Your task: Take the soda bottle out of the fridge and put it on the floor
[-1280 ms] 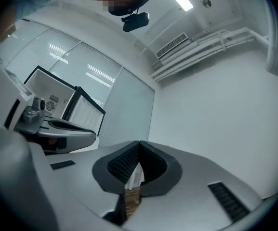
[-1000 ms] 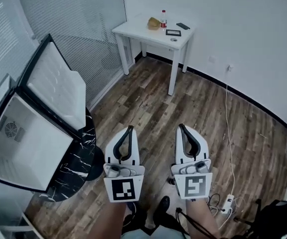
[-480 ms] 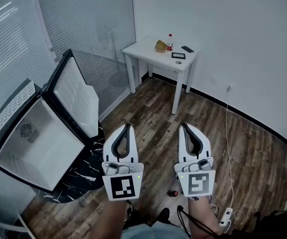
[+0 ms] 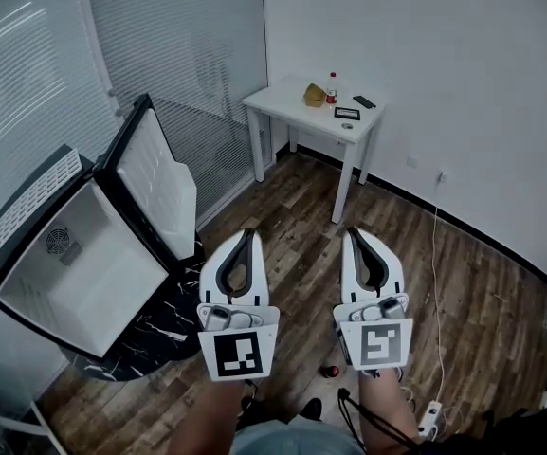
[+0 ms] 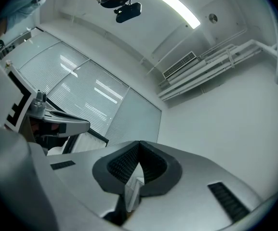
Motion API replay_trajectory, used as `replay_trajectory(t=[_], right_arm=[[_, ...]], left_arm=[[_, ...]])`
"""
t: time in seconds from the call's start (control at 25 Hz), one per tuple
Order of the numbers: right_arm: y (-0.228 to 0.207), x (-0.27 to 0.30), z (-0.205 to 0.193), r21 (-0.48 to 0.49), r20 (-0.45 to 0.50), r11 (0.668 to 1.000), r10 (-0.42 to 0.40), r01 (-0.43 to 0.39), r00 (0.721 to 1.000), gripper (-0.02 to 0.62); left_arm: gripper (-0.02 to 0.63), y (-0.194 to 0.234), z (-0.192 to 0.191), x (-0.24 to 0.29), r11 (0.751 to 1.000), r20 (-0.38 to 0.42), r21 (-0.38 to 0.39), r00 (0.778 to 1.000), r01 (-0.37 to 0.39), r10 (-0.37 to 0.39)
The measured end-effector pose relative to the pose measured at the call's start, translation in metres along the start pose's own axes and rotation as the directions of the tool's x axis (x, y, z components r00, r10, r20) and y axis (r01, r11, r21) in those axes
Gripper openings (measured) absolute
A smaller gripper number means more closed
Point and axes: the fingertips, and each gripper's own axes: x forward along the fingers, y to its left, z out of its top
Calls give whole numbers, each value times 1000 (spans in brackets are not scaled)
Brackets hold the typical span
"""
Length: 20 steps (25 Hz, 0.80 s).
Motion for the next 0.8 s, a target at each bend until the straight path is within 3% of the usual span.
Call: replay_trajectory(t=[0.8], right_arm=[[16,-5,13,-3,14,1000,-9,9,1000,12]], left_arm=[[17,8,9,-18,999,2,45,1000,4,-4]])
